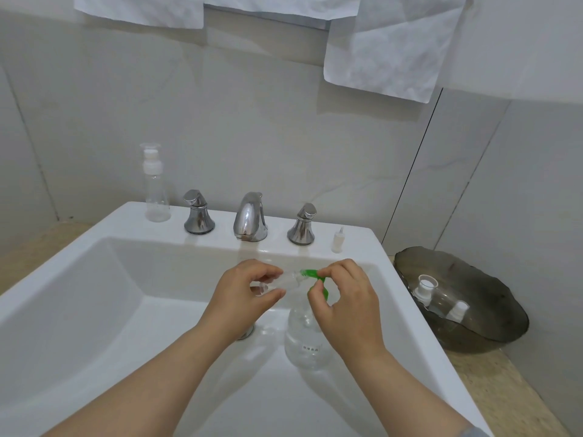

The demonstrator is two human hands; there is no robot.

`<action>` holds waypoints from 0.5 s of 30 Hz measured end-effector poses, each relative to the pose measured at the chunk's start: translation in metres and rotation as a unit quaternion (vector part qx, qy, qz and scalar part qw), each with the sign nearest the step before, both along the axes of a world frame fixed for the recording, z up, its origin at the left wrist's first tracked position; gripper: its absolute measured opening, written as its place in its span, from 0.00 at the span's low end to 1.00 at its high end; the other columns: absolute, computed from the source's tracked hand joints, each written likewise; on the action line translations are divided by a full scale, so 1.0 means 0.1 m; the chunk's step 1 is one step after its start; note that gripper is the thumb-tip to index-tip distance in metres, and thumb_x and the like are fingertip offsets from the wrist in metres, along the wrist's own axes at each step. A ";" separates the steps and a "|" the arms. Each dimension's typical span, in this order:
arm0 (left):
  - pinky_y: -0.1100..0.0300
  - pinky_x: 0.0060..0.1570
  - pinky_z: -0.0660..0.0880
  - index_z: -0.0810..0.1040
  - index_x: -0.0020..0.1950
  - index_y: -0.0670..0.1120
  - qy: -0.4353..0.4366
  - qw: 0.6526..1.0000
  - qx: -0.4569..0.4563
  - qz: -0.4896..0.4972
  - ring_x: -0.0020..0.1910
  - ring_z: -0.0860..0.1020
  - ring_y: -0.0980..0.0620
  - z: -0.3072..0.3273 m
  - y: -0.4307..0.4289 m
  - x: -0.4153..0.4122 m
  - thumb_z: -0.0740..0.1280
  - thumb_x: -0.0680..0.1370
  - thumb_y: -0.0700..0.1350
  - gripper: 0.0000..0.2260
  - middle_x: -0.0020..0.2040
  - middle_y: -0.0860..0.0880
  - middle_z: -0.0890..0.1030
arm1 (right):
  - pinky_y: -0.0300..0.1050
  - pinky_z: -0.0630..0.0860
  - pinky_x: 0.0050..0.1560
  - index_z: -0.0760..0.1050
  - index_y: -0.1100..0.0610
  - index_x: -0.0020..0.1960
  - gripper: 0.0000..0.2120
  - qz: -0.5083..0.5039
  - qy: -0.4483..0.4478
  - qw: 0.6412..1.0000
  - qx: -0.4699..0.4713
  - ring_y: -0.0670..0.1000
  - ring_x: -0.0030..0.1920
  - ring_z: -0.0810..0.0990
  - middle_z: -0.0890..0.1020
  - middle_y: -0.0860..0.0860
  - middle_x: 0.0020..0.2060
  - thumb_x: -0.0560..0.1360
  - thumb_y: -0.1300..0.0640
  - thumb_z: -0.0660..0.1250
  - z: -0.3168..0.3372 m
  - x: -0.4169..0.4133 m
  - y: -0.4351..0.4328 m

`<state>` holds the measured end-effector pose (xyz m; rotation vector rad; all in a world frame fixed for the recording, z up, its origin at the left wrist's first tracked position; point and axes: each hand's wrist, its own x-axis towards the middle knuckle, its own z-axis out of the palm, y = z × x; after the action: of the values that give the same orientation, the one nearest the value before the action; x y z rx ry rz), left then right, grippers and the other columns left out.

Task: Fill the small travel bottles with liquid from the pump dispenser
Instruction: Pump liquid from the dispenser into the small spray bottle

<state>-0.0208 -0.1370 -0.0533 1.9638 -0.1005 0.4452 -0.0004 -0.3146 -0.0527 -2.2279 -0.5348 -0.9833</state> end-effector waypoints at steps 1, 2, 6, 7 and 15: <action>0.59 0.51 0.79 0.83 0.50 0.51 0.000 1.000 0.000 0.001 0.47 0.77 0.62 0.00 0.00 0.00 0.76 0.69 0.40 0.12 0.46 0.55 0.80 | 0.36 0.68 0.37 0.76 0.56 0.40 0.08 -0.003 0.002 1.000 -0.001 0.47 0.40 0.73 0.74 0.45 0.37 0.70 0.53 0.61 0.00 0.00 0.01; 0.60 0.51 0.79 0.83 0.50 0.51 0.000 1.000 0.001 0.002 0.47 0.77 0.62 0.00 0.00 0.00 0.76 0.69 0.40 0.12 0.46 0.55 0.80 | 0.37 0.68 0.35 0.75 0.56 0.38 0.08 -0.007 0.004 1.000 0.000 0.47 0.39 0.73 0.74 0.45 0.36 0.70 0.53 0.60 0.00 0.01 0.01; 0.61 0.50 0.79 0.82 0.50 0.51 0.004 1.000 0.011 -0.004 0.47 0.77 0.62 0.00 -0.01 -0.01 0.75 0.69 0.40 0.12 0.45 0.55 0.80 | 0.41 0.68 0.32 0.71 0.55 0.35 0.09 -0.024 0.009 1.000 0.008 0.48 0.37 0.71 0.71 0.45 0.33 0.69 0.51 0.60 0.01 0.04 0.03; 0.61 0.50 0.79 0.82 0.49 0.51 0.007 1.000 0.017 -0.006 0.47 0.78 0.62 -0.01 -0.01 -0.01 0.75 0.69 0.40 0.12 0.46 0.55 0.80 | 0.41 0.68 0.31 0.71 0.55 0.34 0.09 -0.026 0.012 1.000 0.007 0.48 0.37 0.71 0.71 0.45 0.33 0.69 0.50 0.60 0.01 0.04 0.03; 0.58 0.51 0.79 0.82 0.48 0.52 0.020 1.000 0.021 -0.004 0.47 0.77 0.63 -0.02 -0.01 -0.03 0.75 0.69 0.40 0.11 0.46 0.55 0.80 | 0.43 0.69 0.28 0.70 0.54 0.33 0.10 -0.032 0.023 0.999 -0.007 0.48 0.36 0.71 0.70 0.43 0.33 0.69 0.49 0.60 -0.02 -0.01 0.03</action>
<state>-0.0236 -0.1385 -0.0550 2.0111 -0.0932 0.4003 -0.0010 -0.3115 -0.0542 -2.2861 -0.4548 -0.9606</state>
